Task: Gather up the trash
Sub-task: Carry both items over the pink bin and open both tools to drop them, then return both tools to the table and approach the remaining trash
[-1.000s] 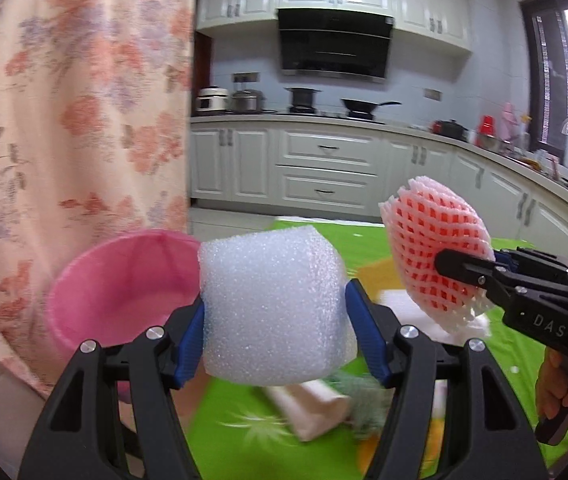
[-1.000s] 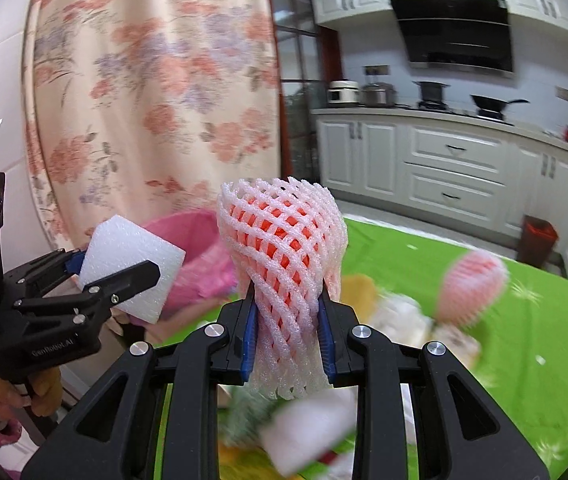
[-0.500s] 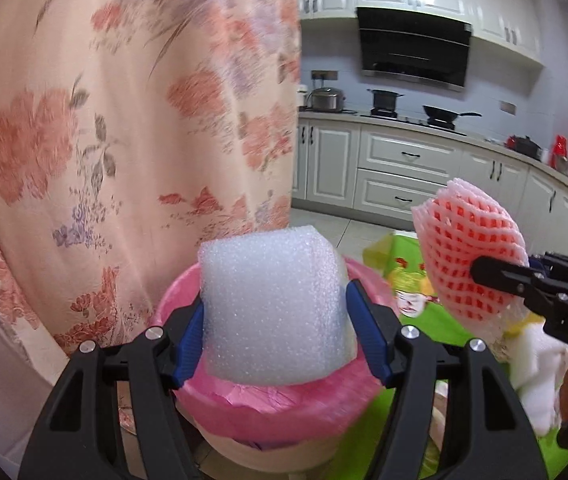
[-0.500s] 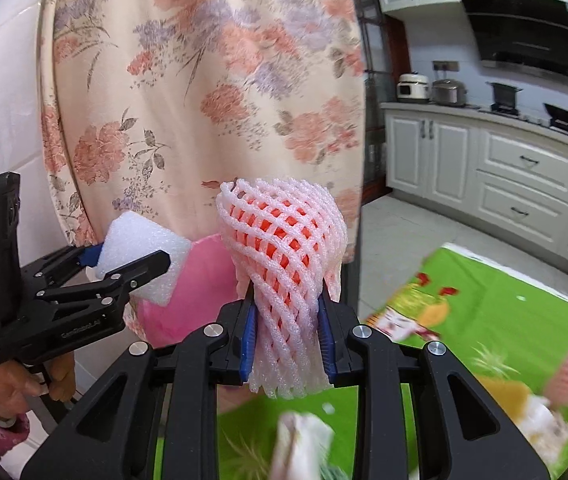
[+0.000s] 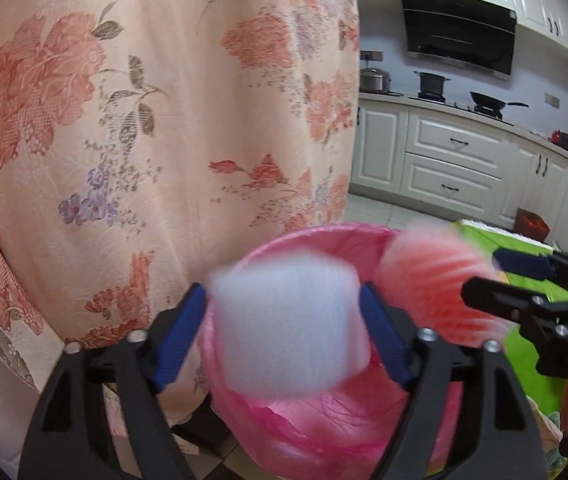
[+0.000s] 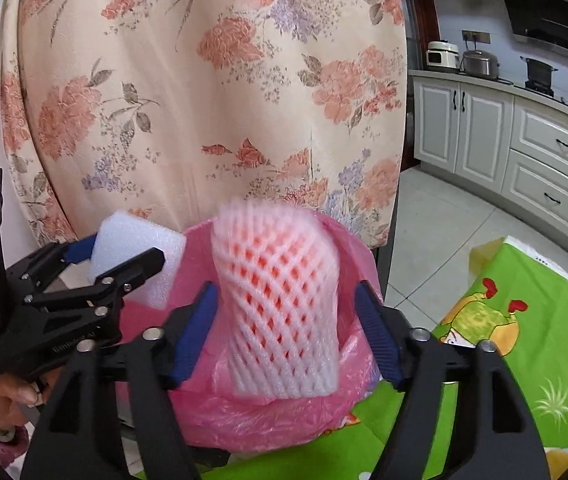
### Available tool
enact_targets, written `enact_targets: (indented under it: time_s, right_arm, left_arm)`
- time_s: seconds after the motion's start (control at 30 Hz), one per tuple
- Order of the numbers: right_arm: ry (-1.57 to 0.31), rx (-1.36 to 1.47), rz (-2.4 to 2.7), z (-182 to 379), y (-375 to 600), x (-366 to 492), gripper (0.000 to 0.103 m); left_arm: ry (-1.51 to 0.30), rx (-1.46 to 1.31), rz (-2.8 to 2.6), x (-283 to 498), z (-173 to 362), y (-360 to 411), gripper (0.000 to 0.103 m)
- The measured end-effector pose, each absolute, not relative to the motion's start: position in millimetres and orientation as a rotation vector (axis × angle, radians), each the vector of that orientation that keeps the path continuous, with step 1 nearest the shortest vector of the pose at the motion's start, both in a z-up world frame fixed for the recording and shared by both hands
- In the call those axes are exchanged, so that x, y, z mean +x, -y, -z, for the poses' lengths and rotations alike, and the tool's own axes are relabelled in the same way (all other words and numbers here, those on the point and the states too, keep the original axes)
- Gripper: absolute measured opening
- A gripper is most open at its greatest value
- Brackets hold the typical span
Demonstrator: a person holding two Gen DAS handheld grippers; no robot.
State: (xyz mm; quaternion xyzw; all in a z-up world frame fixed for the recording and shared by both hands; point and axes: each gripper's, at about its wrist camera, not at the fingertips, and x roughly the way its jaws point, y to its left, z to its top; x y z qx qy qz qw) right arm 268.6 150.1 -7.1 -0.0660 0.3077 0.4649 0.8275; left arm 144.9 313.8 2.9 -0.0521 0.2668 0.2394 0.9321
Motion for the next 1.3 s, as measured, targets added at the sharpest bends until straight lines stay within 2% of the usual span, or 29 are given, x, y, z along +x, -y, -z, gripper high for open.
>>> enact_targets:
  time_s: [0.17,0.37,0.6,1.0,1.3]
  right_arm:
    - [-0.642,-0.125,-0.963,4.3,-135.3,268.5,0.068]
    - [-0.62,-0.106,-0.913,-7.3,-99.7,252.1,0.069]
    - [-0.56,-0.117,-0.835,-18.9,-39.1,216.5,0.076]
    - [-0.573,-0.055,-0.632,-6.0,70.3,187.4,0.076]
    - [-0.602,-0.066,-0.527,19.4,117.1,170.6,0.076]
  left_arm:
    - [-0.533,-0.113,-0.507,141.9,-4.7,-318.7,0.084]
    - [-0.495,-0.191,-0.51,127.0,-9.3,-307.7,0.098]
    - [-0.486,-0.187,-0.424,106.6,-13.3,-259.5,0.098]
    - [-0.546,-0.127,-0.282,101.9,7.6,-173.5,0.098]
    - [-0.609,-0.176,-0.216,108.7,44.6,-115.0,0.098]
